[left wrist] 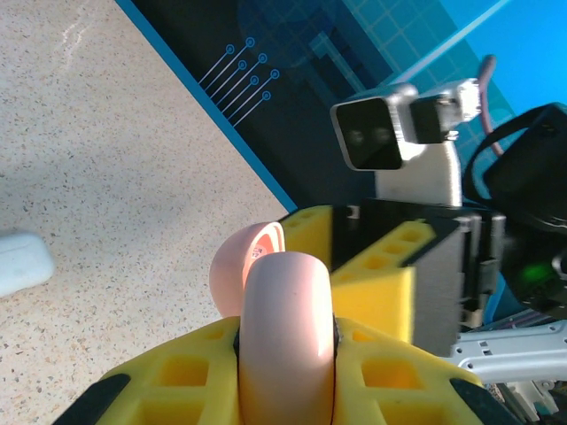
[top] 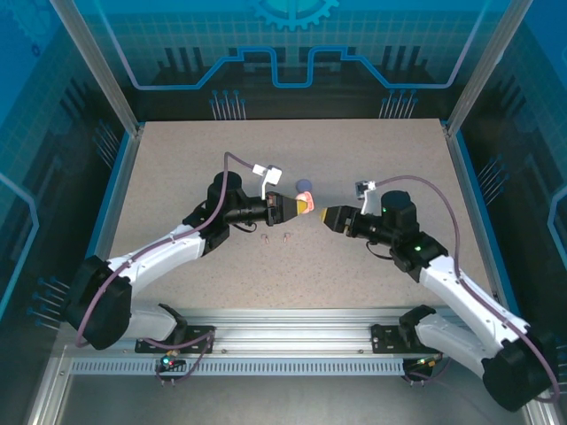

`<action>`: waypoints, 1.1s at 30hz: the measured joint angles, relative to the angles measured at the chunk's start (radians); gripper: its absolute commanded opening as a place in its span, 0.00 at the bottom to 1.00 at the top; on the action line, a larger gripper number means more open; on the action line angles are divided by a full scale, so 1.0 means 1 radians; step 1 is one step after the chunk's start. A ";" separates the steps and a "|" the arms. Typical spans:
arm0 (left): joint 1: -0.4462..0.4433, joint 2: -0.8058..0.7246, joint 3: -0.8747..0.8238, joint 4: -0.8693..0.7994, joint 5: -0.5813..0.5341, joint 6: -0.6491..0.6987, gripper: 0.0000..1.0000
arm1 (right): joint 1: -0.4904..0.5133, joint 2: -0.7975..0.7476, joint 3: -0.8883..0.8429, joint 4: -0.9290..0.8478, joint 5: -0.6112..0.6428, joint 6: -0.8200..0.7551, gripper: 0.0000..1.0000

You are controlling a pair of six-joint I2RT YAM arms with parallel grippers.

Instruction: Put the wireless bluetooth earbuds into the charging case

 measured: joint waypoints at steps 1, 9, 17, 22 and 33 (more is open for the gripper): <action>0.000 0.000 0.000 0.000 0.000 0.000 0.00 | 0.001 -0.010 0.013 -0.015 -0.008 -0.013 0.51; 0.000 0.000 0.000 -0.003 0.000 0.000 0.00 | 0.039 0.089 0.134 -0.055 -0.039 -0.086 0.46; 0.000 0.000 0.001 -0.008 0.000 0.000 0.00 | 0.053 0.162 0.157 -0.060 -0.037 -0.113 0.42; 0.000 0.000 0.002 -0.009 0.000 0.000 0.00 | 0.053 0.181 0.157 -0.060 -0.031 -0.116 0.40; -0.010 0.001 0.003 -0.015 0.001 0.000 0.00 | 0.048 0.206 0.169 -0.051 -0.016 -0.116 0.38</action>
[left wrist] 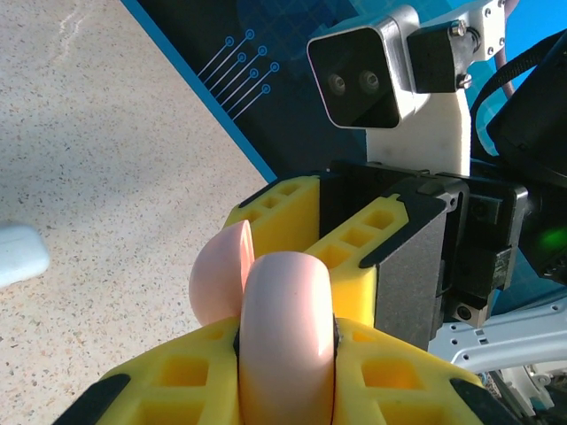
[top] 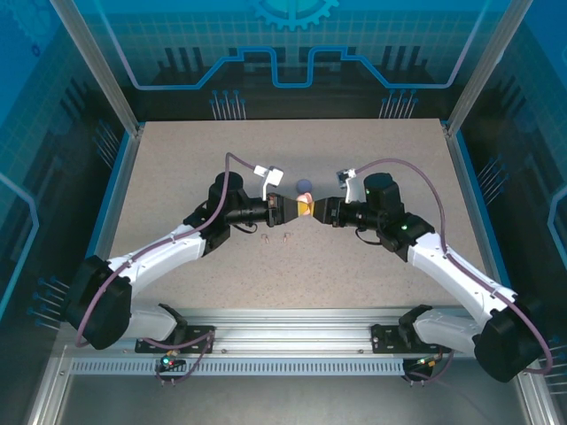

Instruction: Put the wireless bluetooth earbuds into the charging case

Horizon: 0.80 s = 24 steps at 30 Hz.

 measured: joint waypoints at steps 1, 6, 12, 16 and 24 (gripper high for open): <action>0.000 0.000 0.000 0.000 0.000 0.000 0.00 | -0.002 0.000 0.000 0.000 0.000 0.000 0.38; -0.003 0.000 0.000 0.000 0.000 0.000 0.00 | -0.006 0.008 0.002 0.009 -0.004 0.000 0.37; -0.003 0.000 0.000 0.000 -0.001 0.000 0.00 | -0.012 0.024 0.014 0.010 -0.032 -0.008 0.30; -0.003 0.000 0.004 -0.005 -0.001 0.000 0.00 | -0.020 0.029 0.018 0.011 -0.058 -0.014 0.24; -0.003 0.000 0.006 -0.019 -0.001 0.000 0.00 | -0.028 0.047 0.029 0.014 -0.107 -0.027 0.15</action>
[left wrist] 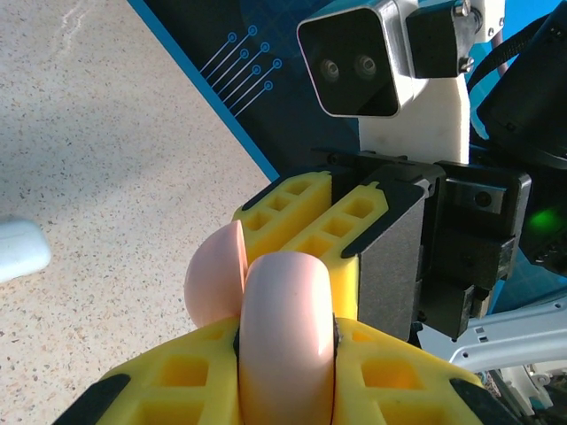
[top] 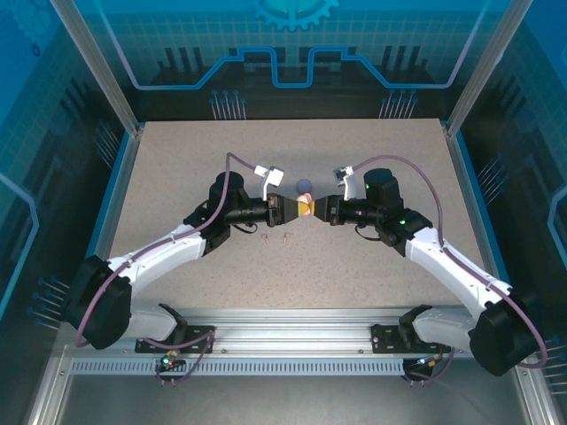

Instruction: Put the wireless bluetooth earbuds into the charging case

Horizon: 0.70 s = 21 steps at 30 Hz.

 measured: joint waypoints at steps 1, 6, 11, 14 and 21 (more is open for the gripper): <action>0.000 0.000 0.001 0.002 -0.001 0.000 0.00 | 0.000 0.002 0.005 -0.001 -0.002 -0.002 0.13; 0.000 0.000 0.013 -0.003 -0.004 0.000 0.00 | -0.003 0.005 0.014 -0.008 -0.002 -0.013 0.00; 0.000 0.000 0.017 -0.004 -0.011 0.000 0.00 | -0.005 0.005 0.022 -0.016 0.001 -0.019 0.00; 0.000 0.000 0.017 -0.006 -0.016 0.000 0.00 | -0.005 0.005 0.024 -0.024 0.007 -0.018 0.00; -0.005 -0.001 0.019 -0.025 -0.042 0.001 0.29 | -0.005 0.005 0.030 -0.044 0.033 -0.017 0.00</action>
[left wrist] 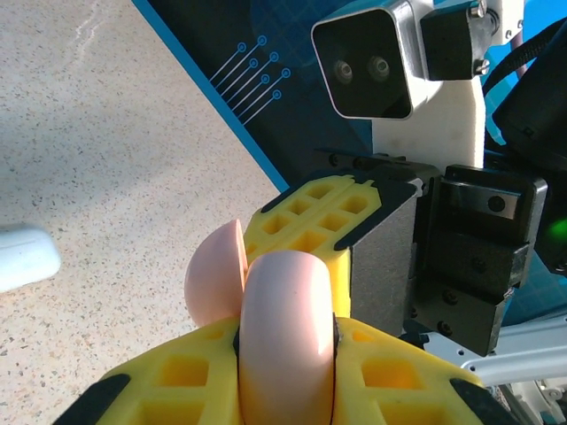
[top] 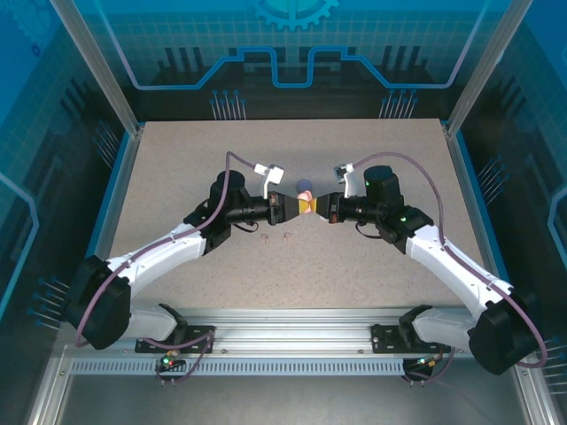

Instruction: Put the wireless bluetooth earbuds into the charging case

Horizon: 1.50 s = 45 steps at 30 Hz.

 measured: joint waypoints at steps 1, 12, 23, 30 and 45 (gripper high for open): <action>0.000 -0.001 0.001 -0.003 -0.003 0.003 0.43 | 0.000 0.000 0.001 -0.003 0.000 0.001 0.00; 0.076 -0.073 0.061 -0.200 0.006 0.092 0.96 | -0.037 0.042 0.099 -0.148 0.087 -0.089 0.00; 0.117 0.097 0.377 -0.651 0.166 0.430 0.84 | -0.040 0.163 0.353 -0.426 0.074 -0.443 0.00; 0.117 0.206 0.458 -0.834 0.248 0.573 0.72 | -0.019 0.206 0.463 -0.546 0.074 -0.590 0.00; 0.117 0.252 0.563 -0.951 0.347 0.673 0.49 | 0.065 0.247 0.497 -0.626 0.129 -0.671 0.00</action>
